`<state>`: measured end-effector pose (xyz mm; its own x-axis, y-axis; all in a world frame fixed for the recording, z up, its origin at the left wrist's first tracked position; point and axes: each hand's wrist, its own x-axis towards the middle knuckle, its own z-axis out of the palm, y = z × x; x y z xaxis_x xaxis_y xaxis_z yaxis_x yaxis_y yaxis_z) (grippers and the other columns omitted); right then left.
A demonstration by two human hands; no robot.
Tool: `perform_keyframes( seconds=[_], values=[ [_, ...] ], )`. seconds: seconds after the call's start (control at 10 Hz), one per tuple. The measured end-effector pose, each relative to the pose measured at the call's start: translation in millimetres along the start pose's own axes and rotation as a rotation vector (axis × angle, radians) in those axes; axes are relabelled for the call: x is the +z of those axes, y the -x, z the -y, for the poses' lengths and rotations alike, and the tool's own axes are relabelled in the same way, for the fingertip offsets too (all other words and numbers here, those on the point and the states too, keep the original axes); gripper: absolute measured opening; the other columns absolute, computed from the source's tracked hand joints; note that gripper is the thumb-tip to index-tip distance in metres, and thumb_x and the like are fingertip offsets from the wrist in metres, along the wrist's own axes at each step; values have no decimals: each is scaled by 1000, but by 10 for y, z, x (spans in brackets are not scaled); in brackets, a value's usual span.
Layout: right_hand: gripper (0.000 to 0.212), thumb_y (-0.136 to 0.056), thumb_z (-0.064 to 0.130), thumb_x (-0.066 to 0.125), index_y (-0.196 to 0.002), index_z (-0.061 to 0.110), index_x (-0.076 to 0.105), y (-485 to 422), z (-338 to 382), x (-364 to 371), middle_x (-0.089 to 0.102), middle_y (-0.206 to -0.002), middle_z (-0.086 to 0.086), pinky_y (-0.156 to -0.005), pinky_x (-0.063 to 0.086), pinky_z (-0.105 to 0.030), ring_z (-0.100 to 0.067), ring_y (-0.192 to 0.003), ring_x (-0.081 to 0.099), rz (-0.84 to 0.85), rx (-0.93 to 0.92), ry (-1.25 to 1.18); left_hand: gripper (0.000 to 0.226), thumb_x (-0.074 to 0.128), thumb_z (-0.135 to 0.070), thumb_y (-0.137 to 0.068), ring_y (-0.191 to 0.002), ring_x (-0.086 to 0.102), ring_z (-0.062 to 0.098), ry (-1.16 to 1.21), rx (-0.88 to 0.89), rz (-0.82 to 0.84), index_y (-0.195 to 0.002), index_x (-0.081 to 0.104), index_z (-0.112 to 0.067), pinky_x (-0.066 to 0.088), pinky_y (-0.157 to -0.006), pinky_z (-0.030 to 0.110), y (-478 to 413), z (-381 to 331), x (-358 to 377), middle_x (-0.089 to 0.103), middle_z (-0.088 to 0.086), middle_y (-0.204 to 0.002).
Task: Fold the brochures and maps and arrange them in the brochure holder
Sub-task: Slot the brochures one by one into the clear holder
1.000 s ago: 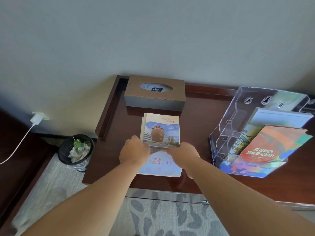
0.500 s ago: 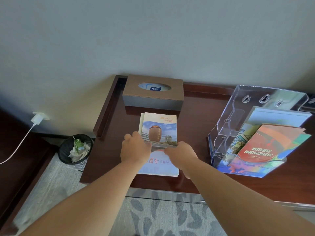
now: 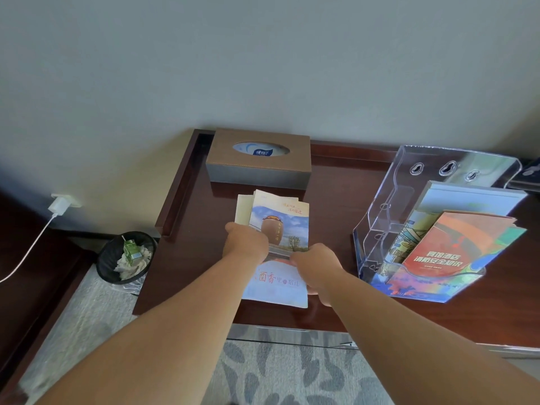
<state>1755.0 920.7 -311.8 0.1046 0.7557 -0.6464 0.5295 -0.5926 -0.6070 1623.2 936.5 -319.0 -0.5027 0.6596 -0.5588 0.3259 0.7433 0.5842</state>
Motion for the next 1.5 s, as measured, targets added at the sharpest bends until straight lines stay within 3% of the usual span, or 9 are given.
perform_keyframes(
  seconds=[0.1, 0.2, 0.4, 0.6, 0.9, 1.0, 1.2, 1.3, 1.5],
  values=[
    [30, -91, 15, 51, -113, -2, 63, -7, -12, -34, 55, -84, -8, -61, 47, -30, -18, -65, 50, -21, -15, 29, 37, 48, -5, -95, -101, 62, 34, 127, 7, 69, -132, 42, 0, 54, -73, 39, 50, -25, 14, 58, 20, -124],
    [28, -93, 15, 49, -113, 2, 63, -14, 26, -110, 57, -90, -7, -65, 46, -31, -22, -75, 53, -95, -72, 12, 31, 43, -4, -94, -101, 65, 34, 248, 111, 117, -119, 61, -6, 57, -87, 46, 118, -9, -68, 65, 16, -116],
    [11, -98, 18, 50, -102, 29, 49, 46, 291, -294, 58, -88, 11, -52, 40, -25, -8, -70, 56, -242, -320, -190, 14, 51, -7, -87, -91, 65, 37, 506, 271, 128, -96, 58, -16, 50, -68, 43, 283, -200, -388, 65, 18, -102],
    [12, -95, 16, 52, -99, 27, 52, 161, 453, -367, 62, -85, 11, -53, 38, -26, -8, -68, 57, -264, -492, -122, 26, 49, -1, -84, -84, 58, 26, 537, 425, 109, -97, 64, -18, 43, -68, 38, 405, -257, -606, 66, 15, -100],
    [14, -100, 15, 42, -108, 20, 52, 355, 435, -397, 64, -95, 3, -63, 48, -33, -15, -77, 59, -270, -461, 22, 21, 47, -6, -89, -94, 64, 32, 375, 491, 82, -95, 60, -21, 50, -72, 46, 479, -177, -639, 67, 6, -96],
    [12, -99, 16, 45, -108, 18, 52, 491, 640, -656, 64, -97, 1, -63, 44, -34, -20, -81, 59, -355, -530, 69, 25, 49, -6, -89, -90, 63, 22, 357, 630, 52, -91, 60, -29, 45, -71, 36, 594, -456, -771, 67, -2, -93],
    [17, -95, 22, 53, -81, 23, 43, 842, 988, -1678, 48, -72, 9, -56, 30, -32, -19, -66, 47, -577, -695, 185, 16, 53, -15, -86, -88, 63, 36, 386, 890, 54, -91, 61, -27, 50, -73, 50, 1024, -1297, -817, 69, 9, -94],
    [8, -94, 22, 55, -87, 18, 53, 990, 1023, -2215, 58, -79, 3, -57, 39, -31, -22, -69, 54, -630, -743, 200, 15, 52, -12, -90, -90, 63, 34, 417, 961, 25, -99, 60, -19, 50, -74, 46, 1312, -1625, -620, 68, 12, -98],
    [17, -92, 20, 59, -101, 6, 60, 989, 934, -2932, 65, -95, -14, -83, 54, -56, -38, -90, 63, -599, -799, 105, 14, 50, -9, -91, -81, 55, 23, 471, 1002, 13, -102, 57, -9, 41, -72, 36, 1665, -2080, -202, 64, 21, -104]
  ],
)
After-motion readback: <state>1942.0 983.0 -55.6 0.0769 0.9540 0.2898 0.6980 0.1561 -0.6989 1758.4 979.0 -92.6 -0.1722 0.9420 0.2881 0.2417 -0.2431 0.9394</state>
